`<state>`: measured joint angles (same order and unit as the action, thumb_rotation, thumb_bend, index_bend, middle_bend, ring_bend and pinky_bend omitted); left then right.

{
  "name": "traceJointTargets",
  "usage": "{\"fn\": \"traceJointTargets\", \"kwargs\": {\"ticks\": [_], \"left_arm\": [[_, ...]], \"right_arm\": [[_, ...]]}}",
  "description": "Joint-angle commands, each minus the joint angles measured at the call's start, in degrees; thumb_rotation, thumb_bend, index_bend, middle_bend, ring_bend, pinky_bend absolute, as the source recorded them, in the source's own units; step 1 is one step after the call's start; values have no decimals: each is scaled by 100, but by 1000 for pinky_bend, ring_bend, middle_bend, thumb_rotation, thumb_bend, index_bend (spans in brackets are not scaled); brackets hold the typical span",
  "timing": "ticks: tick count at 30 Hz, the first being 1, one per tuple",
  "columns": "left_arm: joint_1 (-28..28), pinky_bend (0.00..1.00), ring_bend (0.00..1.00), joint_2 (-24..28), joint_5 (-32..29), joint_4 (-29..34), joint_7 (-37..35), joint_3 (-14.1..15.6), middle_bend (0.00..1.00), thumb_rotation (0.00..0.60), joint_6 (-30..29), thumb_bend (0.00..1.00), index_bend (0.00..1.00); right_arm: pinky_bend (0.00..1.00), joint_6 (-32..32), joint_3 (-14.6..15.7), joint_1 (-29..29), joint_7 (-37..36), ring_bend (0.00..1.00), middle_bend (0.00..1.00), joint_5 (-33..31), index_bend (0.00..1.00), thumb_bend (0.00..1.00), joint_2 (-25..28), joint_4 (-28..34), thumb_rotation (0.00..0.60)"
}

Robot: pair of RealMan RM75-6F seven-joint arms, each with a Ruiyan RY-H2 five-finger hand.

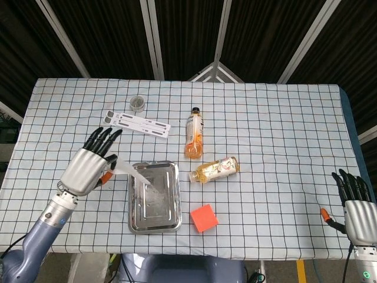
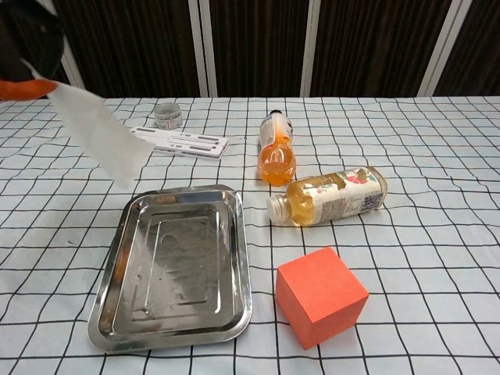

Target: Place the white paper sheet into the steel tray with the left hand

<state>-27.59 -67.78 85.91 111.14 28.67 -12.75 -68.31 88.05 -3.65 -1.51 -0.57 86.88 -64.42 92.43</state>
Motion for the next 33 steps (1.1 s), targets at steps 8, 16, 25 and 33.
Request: {"fn": "traceJointTargets", "kwargs": {"ticks": [8,16,25,33], "left_arm": [[-223,0,0,-944,278,91,724,618,33,600,242,441,611],[49,0,0,-1650,-222,-334,1014,1035,33,600,186,442,608],[249,0,0,-2199,-817,-377,1656,1240,25,600,29,441,598],[200,0,0,-2431,-854,-493,1620,1295,26,600,114,441,587]], "right_arm": [[0,29,3,15,-70,0,0,22,0,325,17,-13,600],[0,29,4,14,-65,0,0,28,0,326,15,-12,600],[0,22,5,12,-57,0,0,26,0,325,14,-8,600],[0,21,5,13,-65,0,0,24,0,325,18,-5,600]]}}
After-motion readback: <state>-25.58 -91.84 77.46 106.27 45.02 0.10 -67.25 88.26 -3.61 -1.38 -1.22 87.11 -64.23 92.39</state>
